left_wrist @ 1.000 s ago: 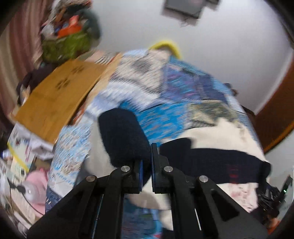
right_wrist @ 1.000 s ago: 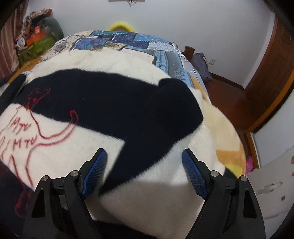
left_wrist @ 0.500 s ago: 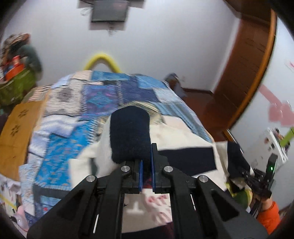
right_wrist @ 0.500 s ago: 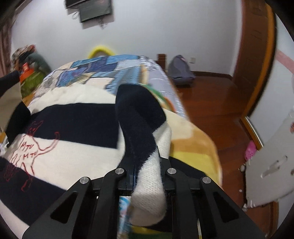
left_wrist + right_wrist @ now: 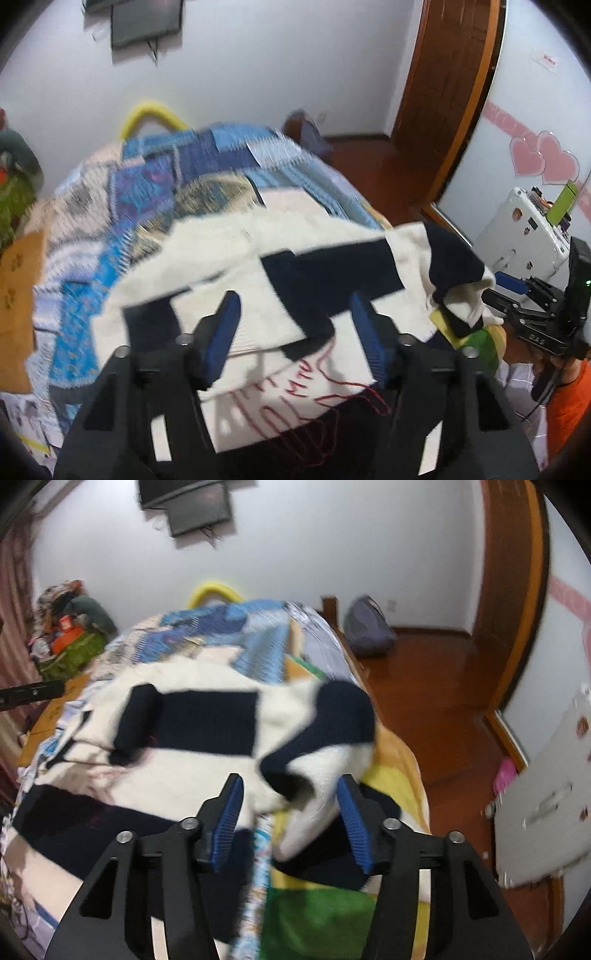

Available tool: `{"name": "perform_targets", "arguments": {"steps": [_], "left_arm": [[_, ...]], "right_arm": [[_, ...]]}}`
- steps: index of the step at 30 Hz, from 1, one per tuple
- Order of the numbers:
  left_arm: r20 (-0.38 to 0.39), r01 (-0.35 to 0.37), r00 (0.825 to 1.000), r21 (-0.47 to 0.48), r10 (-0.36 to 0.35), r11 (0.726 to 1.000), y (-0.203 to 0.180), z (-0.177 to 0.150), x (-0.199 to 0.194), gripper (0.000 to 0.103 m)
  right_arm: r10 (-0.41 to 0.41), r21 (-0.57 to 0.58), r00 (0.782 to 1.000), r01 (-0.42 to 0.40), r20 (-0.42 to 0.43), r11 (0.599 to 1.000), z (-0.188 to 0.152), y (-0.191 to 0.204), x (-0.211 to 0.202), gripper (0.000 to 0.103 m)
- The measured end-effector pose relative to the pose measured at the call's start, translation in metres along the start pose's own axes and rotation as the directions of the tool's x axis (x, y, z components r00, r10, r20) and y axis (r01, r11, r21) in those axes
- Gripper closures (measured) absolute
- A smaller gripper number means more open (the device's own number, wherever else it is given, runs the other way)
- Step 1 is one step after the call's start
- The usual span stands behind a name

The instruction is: Fold small clothes

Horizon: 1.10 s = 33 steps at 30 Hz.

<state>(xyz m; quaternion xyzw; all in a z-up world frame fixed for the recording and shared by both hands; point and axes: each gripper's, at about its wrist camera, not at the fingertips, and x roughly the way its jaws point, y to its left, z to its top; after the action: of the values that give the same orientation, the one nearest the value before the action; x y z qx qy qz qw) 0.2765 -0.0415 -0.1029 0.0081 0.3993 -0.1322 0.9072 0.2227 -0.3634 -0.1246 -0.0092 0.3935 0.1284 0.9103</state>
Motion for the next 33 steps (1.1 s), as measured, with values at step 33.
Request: {"name": "perform_targets", "arguments": {"steps": [33], "left_arm": [[-0.267,-0.305,0.937,-0.317,0.224,0.898,0.198,-0.148,0.047,0.027]], "right_arm": [[0.273,-0.44,0.93,-0.359,-0.248,0.823,0.025,0.259,0.157,0.046]]}}
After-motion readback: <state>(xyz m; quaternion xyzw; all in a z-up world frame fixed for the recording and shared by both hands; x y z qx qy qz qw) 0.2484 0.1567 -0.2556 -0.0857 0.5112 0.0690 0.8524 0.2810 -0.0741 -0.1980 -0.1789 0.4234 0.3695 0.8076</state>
